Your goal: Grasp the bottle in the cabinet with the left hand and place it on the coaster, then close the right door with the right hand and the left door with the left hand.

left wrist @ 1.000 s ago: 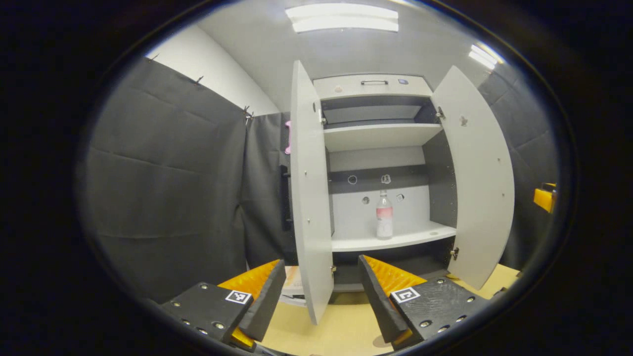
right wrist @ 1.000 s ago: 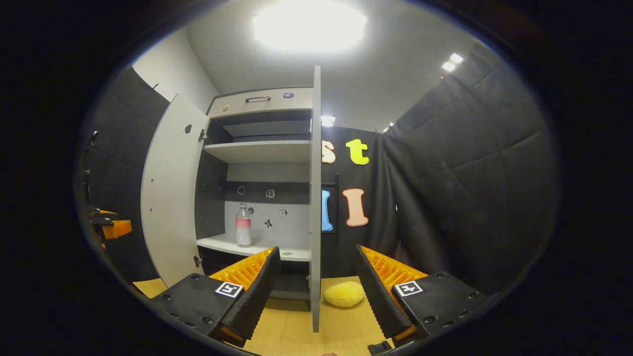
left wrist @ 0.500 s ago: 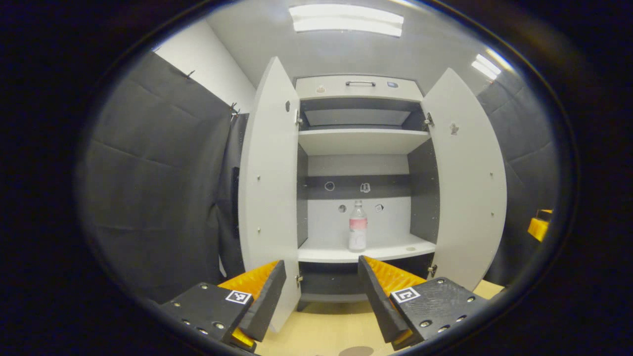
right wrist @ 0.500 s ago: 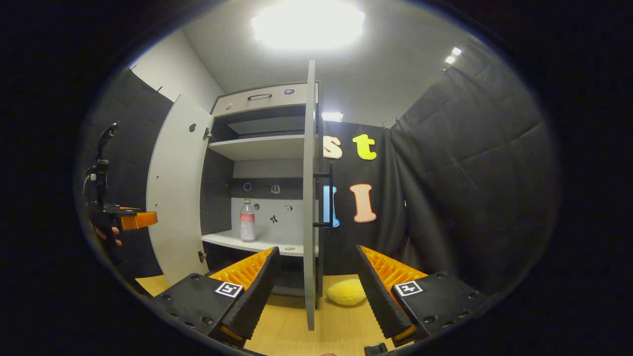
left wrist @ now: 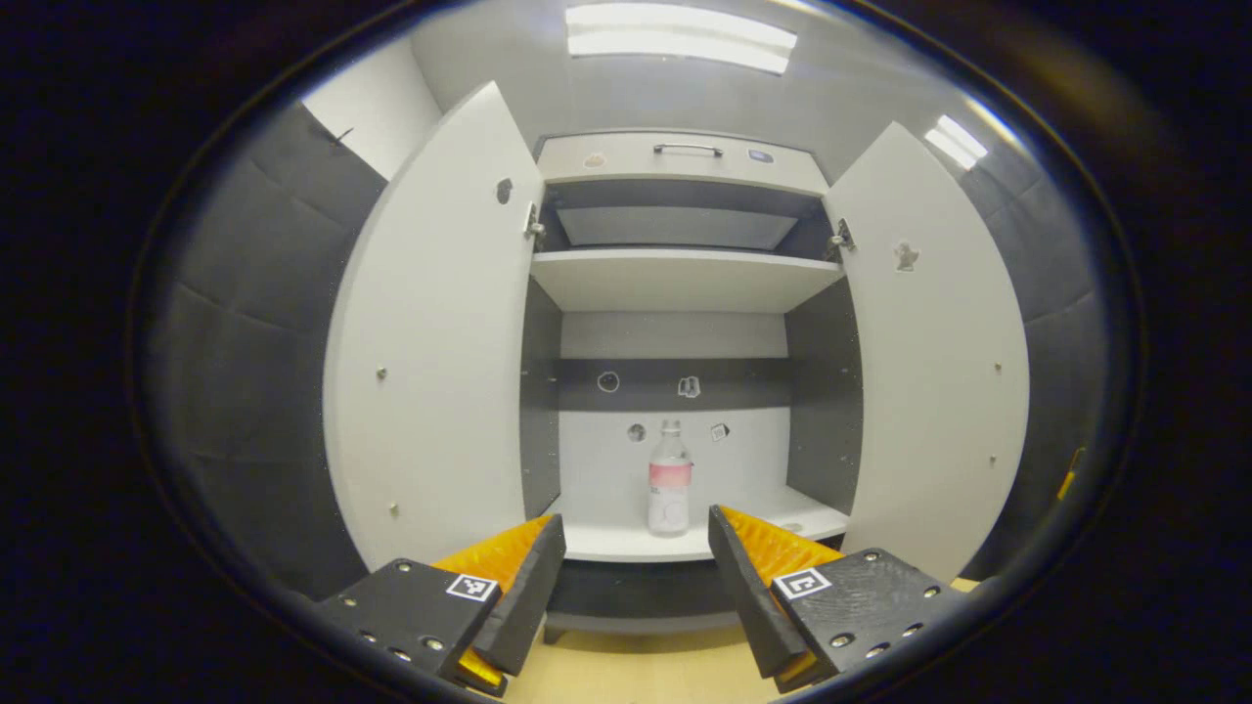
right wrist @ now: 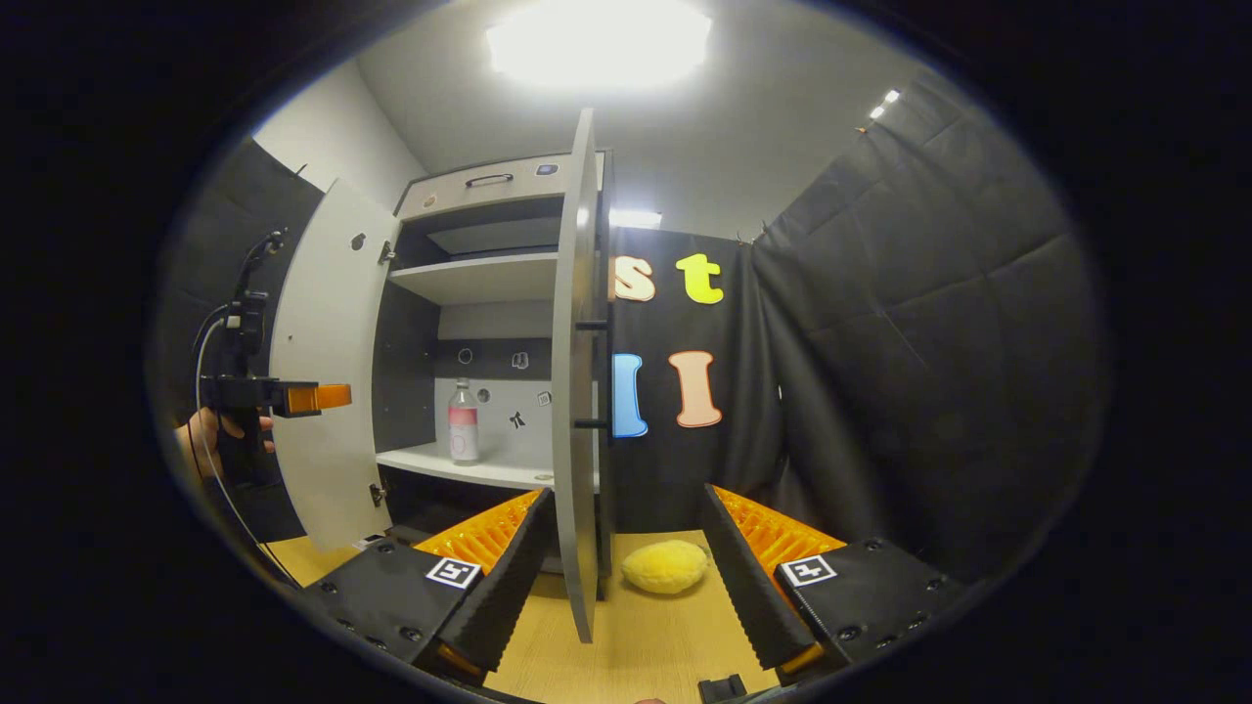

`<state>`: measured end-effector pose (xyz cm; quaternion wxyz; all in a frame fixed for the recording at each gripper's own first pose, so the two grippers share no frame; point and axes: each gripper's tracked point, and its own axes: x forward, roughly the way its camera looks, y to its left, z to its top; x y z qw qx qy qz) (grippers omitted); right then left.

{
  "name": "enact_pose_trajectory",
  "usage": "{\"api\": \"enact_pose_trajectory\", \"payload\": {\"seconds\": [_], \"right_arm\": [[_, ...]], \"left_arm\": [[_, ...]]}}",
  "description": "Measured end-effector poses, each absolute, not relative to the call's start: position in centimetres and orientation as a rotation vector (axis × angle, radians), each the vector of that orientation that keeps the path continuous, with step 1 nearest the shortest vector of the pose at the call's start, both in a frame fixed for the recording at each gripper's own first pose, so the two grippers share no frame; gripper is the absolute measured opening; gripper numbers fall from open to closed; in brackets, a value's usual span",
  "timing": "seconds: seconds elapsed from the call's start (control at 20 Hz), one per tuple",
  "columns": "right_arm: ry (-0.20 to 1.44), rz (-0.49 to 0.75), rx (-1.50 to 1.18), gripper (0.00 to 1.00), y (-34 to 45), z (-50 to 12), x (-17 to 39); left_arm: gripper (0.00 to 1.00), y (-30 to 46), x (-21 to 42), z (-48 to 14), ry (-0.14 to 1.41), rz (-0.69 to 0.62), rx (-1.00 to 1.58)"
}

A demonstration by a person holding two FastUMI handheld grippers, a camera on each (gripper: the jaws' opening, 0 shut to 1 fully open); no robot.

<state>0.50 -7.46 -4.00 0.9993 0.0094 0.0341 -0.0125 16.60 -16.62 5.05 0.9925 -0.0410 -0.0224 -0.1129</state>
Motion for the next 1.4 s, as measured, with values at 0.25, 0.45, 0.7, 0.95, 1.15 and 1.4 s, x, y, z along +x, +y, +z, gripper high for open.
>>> {"api": "enact_pose_trajectory", "payload": {"seconds": [0.25,0.45,0.7,0.95,1.15,1.4], "right_arm": [[0.063,-0.119,0.004,0.95,-8.8,-4.0,1.5],[0.064,-0.184,0.014,0.95,-9.1,-4.3,2.3],[0.071,-0.255,-0.008,0.95,-9.5,-4.6,3.1],[0.086,-0.304,-0.017,0.95,-9.5,-5.2,3.9],[0.088,-0.339,-0.028,0.92,-9.4,-5.5,4.3],[0.107,-0.379,-0.043,0.95,-9.6,-6.0,4.3]], "left_arm": [[0.86,-19.4,22.8,4.0,-0.026,-0.292,-0.107],[0.86,-20.7,27.9,2.7,-0.008,-0.326,-0.090],[0.86,-22.6,33.0,0.9,0.011,-0.367,-0.091],[0.87,-24.5,36.9,-0.3,0.013,-0.404,-0.079],[0.86,-25.8,39.9,-1.7,0.030,-0.419,-0.073],[0.87,-27.1,43.6,-3.5,0.057,-0.425,-0.067]]}}
